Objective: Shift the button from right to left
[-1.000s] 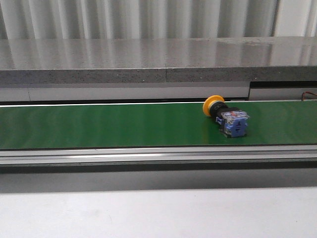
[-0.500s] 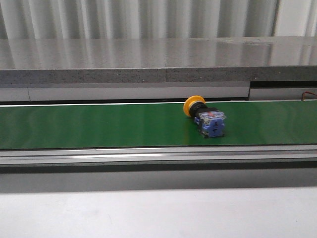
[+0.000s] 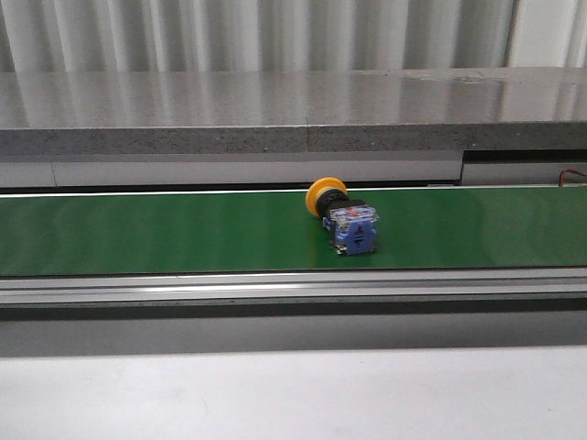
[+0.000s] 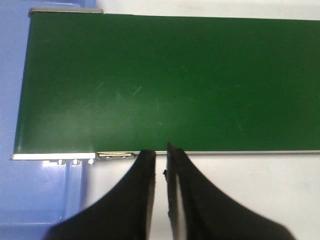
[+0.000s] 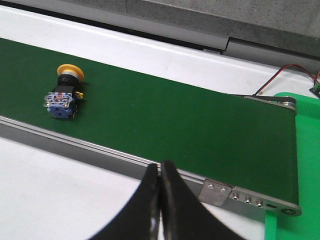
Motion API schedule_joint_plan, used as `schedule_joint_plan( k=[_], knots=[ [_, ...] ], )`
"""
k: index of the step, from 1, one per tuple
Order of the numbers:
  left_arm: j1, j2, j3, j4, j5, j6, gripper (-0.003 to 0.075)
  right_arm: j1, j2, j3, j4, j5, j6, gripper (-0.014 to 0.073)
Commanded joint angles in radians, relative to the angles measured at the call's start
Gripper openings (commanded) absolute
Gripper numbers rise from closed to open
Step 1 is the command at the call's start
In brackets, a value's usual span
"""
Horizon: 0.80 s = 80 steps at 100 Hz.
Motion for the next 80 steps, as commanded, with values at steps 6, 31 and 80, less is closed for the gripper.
schedule_joint_plan(
  k=[6, 31, 80],
  knots=[
    [-0.005, -0.007, -0.038, -0.012, -0.04, 0.005, 0.0414, 0.001, 0.001, -0.025, 0.025, -0.058, -0.005, -0.0067],
    [-0.005, -0.005, -0.038, -0.077, -0.057, 0.005, 0.067, 0.001, 0.001, -0.025, 0.025, -0.058, -0.005, -0.0067],
    [-0.199, 0.154, -0.129, -0.165, -0.14, -0.011, 0.067, 0.001, 0.001, -0.025, 0.025, -0.058, -0.005, -0.0067]
  ],
)
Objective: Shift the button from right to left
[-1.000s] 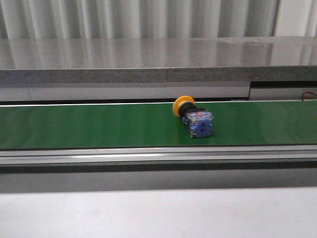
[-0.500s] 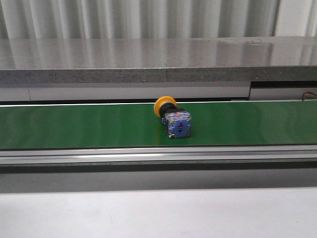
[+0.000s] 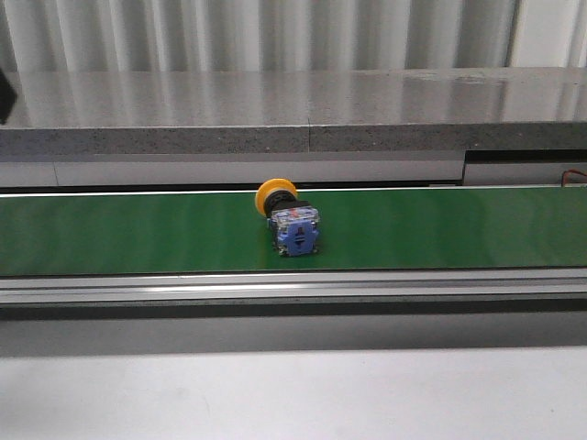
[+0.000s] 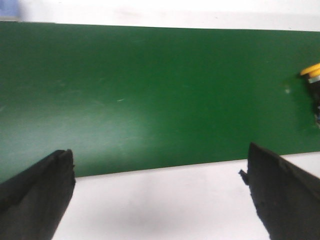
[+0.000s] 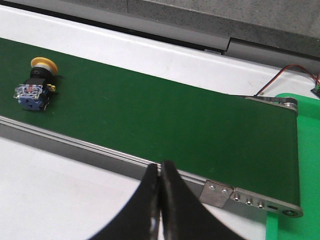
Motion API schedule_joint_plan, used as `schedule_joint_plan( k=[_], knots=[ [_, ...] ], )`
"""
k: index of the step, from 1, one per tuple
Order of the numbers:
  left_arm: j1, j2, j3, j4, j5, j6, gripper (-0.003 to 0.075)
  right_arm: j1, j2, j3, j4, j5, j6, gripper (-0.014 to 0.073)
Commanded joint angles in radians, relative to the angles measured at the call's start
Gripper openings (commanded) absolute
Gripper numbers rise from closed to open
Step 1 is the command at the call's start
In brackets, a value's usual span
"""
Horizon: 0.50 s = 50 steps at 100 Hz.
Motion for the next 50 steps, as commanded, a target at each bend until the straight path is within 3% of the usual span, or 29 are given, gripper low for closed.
schedule_joint_plan(
  k=[1, 50],
  knots=[
    [-0.059, 0.049, -0.083, -0.023, -0.064, -0.023, 0.067, 0.001, 0.001, -0.025, 0.025, -0.058, -0.005, -0.0067],
    [-0.251, 0.388, -0.355, -0.02, -0.056, -0.087, 0.067, 0.001, 0.001, -0.025, 0.025, -0.058, -0.005, -0.0067]
  ],
)
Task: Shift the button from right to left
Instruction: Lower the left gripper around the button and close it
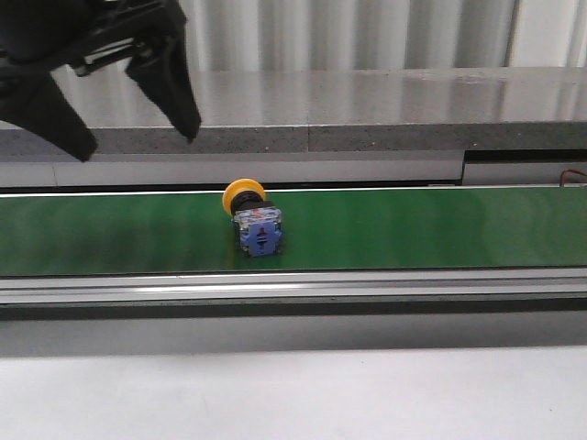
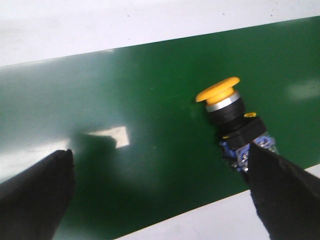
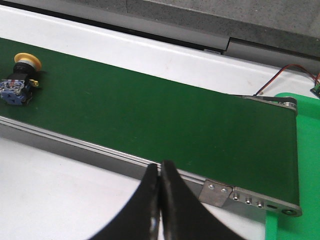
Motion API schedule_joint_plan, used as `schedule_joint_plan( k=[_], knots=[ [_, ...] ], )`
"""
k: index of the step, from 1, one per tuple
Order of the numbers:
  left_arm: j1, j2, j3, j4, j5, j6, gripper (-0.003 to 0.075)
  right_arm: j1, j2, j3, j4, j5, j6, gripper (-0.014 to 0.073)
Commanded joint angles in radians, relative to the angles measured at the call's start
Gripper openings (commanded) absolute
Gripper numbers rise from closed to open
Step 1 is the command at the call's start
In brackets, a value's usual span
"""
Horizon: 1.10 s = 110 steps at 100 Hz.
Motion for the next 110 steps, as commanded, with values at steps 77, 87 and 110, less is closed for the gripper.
schedule_joint_plan(
  k=[77, 87, 110],
  knots=[
    [-0.094, 0.16, -0.135, 0.017, 0.015, -0.05, 0.0608, 0.001, 0.001, -0.025, 0.025, -0.06, -0.005, -0.0067],
    [-0.094, 0.174, -0.133, 0.026, 0.038, -0.05, 0.058, 0.001, 0.001, -0.025, 0.025, -0.06, -0.005, -0.0067],
    [-0.094, 0.216, -0.133, 0.049, 0.107, -0.05, 0.0522, 0.001, 0.001, -0.025, 0.025, -0.06, -0.005, -0.0067]
  ],
)
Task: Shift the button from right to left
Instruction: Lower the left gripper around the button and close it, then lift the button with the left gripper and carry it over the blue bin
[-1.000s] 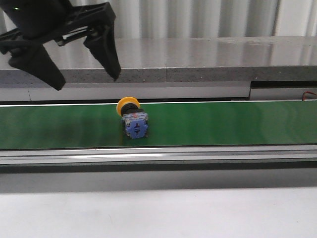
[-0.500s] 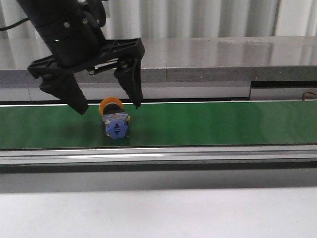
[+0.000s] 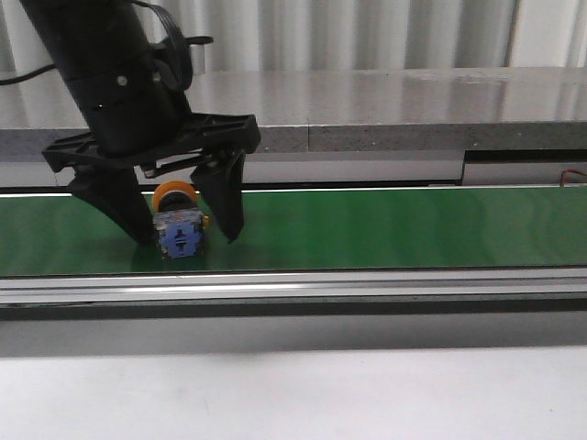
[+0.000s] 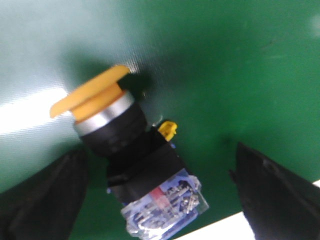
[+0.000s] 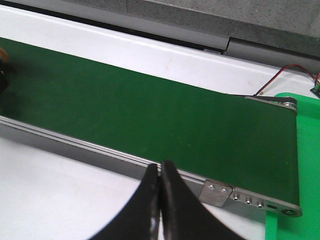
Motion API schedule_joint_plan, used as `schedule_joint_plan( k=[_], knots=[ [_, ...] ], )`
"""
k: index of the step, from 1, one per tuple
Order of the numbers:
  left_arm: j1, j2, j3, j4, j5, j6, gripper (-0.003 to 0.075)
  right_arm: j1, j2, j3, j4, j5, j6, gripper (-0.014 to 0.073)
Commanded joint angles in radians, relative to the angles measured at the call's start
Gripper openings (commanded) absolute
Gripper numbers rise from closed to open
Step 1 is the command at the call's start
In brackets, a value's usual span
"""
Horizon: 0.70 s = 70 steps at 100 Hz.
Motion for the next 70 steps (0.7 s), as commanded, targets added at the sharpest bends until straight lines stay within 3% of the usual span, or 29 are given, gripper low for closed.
schedule_joint_plan(
  k=[1, 7, 24, 29, 53, 70],
  knots=[
    [-0.008, -0.028, -0.028, 0.004, 0.013, -0.012, 0.0515, 0.001, 0.001, -0.025, 0.025, -0.06, -0.005, -0.0067],
    [-0.008, -0.024, -0.028, 0.015, 0.031, -0.012, 0.0441, 0.001, 0.001, -0.025, 0.025, -0.06, -0.005, -0.0067],
    [-0.008, -0.053, -0.028, 0.05, 0.041, -0.016, 0.0047, 0.001, 0.001, -0.025, 0.025, -0.06, -0.005, -0.0067],
    [-0.008, -0.08, -0.028, 0.074, 0.039, -0.027, -0.002, 0.001, 0.001, -0.025, 0.025, -0.06, -0.005, -0.0067],
    [0.022, -0.292, -0.028, 0.313, 0.131, -0.115, -0.002, 0.001, 0.001, -0.025, 0.025, -0.06, -0.005, -0.0067],
    [0.146, -0.412, -0.028, 0.442, 0.207, -0.131, -0.002, 0.001, 0.001, -0.025, 0.025, -0.06, -0.005, -0.0067]
  ],
)
